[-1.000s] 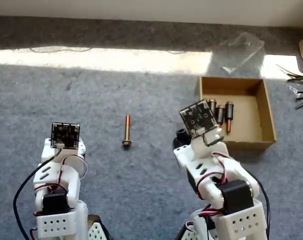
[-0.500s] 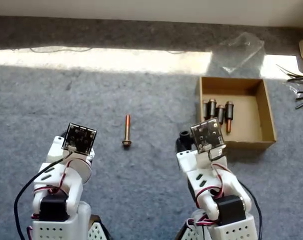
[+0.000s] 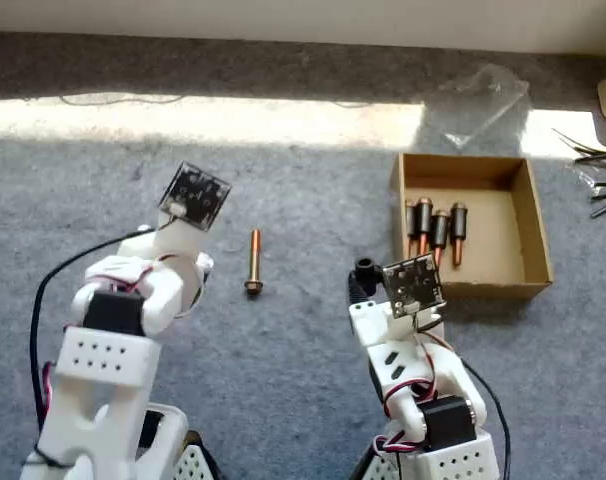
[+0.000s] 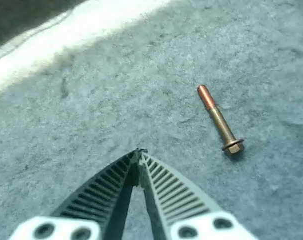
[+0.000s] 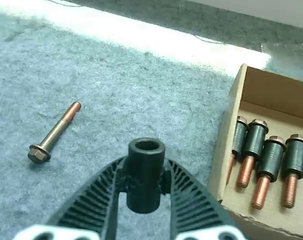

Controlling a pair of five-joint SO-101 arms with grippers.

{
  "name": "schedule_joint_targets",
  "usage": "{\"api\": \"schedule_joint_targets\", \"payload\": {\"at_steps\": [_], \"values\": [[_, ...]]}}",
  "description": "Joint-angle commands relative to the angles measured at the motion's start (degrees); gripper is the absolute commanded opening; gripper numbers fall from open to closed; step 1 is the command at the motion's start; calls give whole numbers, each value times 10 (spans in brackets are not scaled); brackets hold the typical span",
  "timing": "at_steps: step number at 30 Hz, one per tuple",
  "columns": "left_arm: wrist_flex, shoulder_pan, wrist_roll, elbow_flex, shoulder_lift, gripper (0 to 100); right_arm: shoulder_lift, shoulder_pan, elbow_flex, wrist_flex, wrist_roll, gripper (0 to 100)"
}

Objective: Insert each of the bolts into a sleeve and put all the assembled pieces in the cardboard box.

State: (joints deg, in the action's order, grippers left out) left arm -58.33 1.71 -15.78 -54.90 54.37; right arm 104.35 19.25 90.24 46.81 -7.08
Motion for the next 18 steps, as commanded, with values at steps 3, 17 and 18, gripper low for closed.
{"api": "schedule_joint_targets", "payload": {"at_steps": [3, 17, 18], "values": [[-1, 64, 36, 136, -224, 7, 6, -6, 23, -58, 3, 3], [-90, 129, 256, 365, -474, 50, 6, -7, 43, -73, 2, 3], [-107, 136, 272, 389, -495, 77, 6, -7, 43, -73, 2, 3]]}}
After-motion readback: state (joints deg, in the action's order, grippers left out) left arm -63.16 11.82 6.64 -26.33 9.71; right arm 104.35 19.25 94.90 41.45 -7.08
